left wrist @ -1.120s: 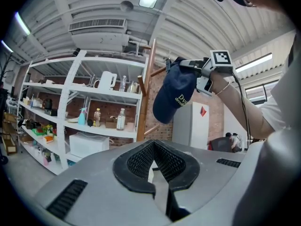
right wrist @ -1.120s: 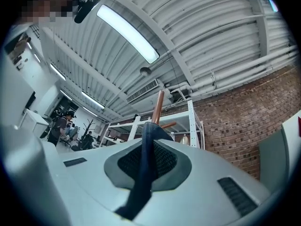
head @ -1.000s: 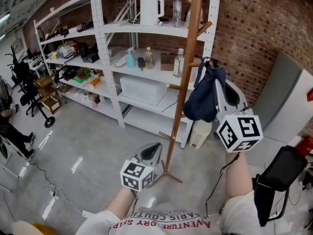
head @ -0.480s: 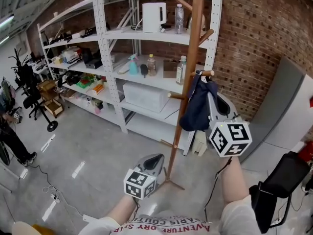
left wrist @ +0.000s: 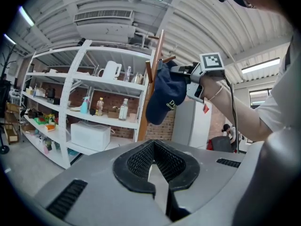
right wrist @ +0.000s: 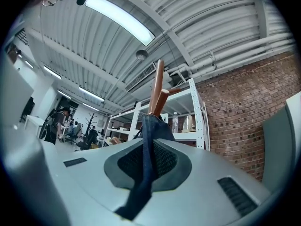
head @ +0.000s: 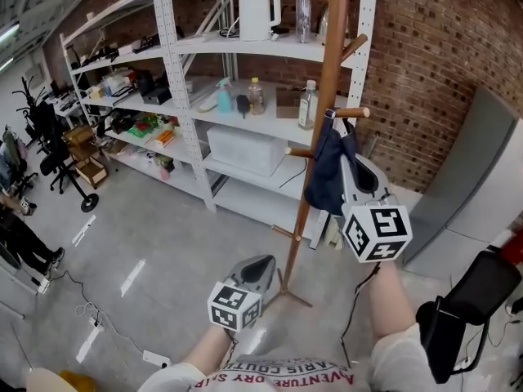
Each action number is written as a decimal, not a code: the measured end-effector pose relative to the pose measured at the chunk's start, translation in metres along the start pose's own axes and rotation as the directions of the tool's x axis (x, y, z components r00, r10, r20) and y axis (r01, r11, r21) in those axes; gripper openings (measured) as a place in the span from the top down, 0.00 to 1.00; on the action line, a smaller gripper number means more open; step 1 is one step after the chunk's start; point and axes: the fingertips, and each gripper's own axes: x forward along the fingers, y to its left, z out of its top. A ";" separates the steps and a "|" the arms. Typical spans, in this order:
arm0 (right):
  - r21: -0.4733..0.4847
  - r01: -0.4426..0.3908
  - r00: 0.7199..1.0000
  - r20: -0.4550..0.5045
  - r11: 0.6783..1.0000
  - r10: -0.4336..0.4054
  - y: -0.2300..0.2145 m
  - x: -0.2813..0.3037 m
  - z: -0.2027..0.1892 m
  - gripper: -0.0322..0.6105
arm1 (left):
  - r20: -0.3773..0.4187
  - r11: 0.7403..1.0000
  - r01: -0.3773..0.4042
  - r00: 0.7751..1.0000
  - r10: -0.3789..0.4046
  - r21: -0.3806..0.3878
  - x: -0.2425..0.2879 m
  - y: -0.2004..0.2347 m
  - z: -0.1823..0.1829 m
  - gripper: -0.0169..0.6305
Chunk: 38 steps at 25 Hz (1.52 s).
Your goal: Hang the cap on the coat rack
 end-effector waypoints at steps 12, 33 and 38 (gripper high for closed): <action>0.020 0.018 0.999 0.042 1.000 -0.019 0.013 -0.020 -0.013 0.92 | 0.037 0.999 -0.010 0.999 0.012 -0.052 -0.017 0.005 -0.007 0.96; 0.078 0.143 0.990 0.002 0.987 -0.144 0.033 -0.092 -0.030 0.70 | 0.096 1.000 -0.013 0.995 0.016 -0.028 -0.070 -0.007 0.002 0.96; 0.097 0.154 0.988 -0.046 0.983 -0.150 0.058 -0.131 -0.048 0.76 | 0.126 1.000 0.015 0.992 -0.014 -0.004 -0.082 -0.021 0.009 0.96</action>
